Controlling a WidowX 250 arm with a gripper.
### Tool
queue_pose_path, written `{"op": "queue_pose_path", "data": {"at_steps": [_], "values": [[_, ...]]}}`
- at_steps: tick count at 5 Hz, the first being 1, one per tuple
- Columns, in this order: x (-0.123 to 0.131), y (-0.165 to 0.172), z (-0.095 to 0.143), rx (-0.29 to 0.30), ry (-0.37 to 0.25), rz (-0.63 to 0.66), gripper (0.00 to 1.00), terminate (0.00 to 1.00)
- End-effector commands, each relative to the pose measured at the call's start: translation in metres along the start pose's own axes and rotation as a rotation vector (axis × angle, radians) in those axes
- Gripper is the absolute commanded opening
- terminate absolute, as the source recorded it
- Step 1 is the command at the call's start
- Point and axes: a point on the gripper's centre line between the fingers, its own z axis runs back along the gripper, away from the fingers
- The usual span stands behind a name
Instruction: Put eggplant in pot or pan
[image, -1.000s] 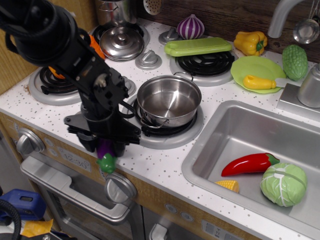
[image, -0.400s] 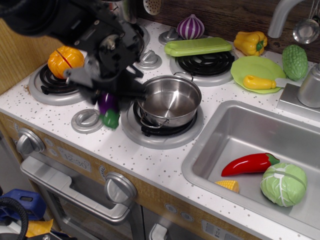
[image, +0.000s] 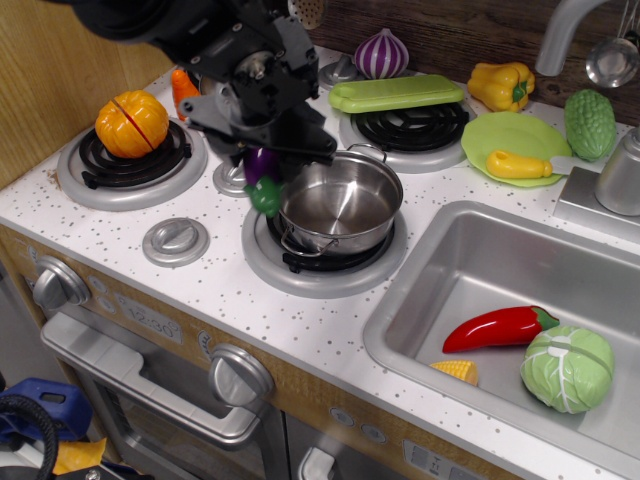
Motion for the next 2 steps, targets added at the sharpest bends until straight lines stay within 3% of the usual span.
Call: {"op": "queue_pose_path", "data": {"at_steps": [1,2], "values": [[0.022,-0.028,0.004,-0.092,-0.087,0.059,0.0,0.0],[0.018,-0.039,0.004,-0.11,-0.085,0.105,1.0,1.0]]}}
